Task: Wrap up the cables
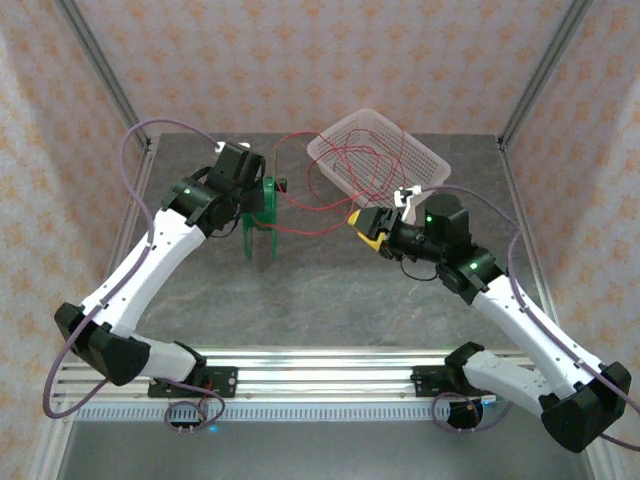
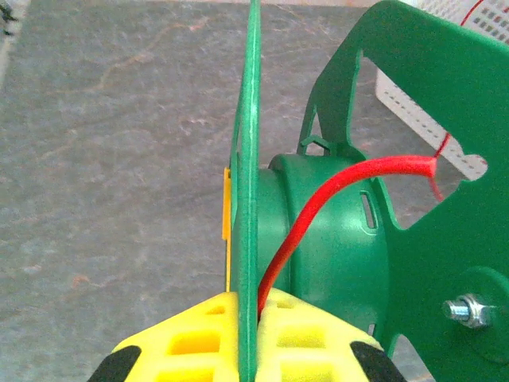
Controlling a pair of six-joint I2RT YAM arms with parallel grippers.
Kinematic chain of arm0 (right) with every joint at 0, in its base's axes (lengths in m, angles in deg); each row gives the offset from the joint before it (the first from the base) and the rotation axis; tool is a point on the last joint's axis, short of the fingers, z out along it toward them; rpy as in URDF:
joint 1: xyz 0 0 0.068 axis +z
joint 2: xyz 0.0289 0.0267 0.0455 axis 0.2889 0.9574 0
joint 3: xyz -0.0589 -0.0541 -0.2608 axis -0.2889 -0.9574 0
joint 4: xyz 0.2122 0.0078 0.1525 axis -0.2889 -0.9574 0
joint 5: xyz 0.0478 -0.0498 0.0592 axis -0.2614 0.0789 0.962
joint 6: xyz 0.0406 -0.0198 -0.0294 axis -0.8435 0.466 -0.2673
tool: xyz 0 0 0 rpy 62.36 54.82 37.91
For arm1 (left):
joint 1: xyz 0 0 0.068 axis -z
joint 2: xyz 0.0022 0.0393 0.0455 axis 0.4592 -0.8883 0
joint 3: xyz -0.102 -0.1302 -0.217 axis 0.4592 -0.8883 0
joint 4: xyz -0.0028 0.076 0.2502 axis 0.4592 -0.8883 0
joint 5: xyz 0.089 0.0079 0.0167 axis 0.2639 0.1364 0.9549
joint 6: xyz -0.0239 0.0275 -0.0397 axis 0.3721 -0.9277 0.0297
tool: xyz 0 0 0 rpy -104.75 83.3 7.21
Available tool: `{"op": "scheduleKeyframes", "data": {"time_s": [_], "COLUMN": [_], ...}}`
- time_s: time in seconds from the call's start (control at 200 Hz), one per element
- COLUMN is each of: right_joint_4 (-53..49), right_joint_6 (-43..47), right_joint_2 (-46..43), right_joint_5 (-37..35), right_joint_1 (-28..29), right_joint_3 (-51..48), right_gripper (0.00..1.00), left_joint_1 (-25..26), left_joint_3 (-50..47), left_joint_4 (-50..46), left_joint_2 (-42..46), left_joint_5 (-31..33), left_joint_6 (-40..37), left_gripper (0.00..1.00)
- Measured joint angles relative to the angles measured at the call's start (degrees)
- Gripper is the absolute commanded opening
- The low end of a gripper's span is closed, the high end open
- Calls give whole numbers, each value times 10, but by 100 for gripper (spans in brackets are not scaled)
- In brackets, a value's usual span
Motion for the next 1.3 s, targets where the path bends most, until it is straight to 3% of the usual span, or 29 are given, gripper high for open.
{"op": "scheduleKeyframes", "data": {"time_s": [0.175,0.375,0.556,0.766,0.971,1.051,1.126,1.301], "right_joint_4": [-47,-102,-187,-275,-307,-296,-288,-272], "right_joint_6": [45,122,180,235,236,210,186,152], "right_joint_2": [-9,-14,-9,88,155,164,166,168], "right_joint_5": [0,15,-16,-48,-36,-14,2,25], "right_joint_1": [0,0,0,-8,-100,-140,-168,-178], "right_joint_3": [44,120,171,306,344,316,283,236], "right_gripper": [83,86,68,55,32,33,40,56], "left_joint_1": [0,0,0,1,-2,-8,-10,-13], "left_joint_3": [33,36,35,14,5,4,2,-6], "left_joint_4": [5,13,27,60,61,68,75,86], "left_joint_2": [-7,-8,-8,9,33,40,46,54], "left_joint_5": [27,28,7,-57,-97,-118,-133,-162], "left_joint_6": [-58,-115,-162,-189,-185,-175,-165,-146], "left_gripper": [0,0,0,0,0,0,0,0]}}
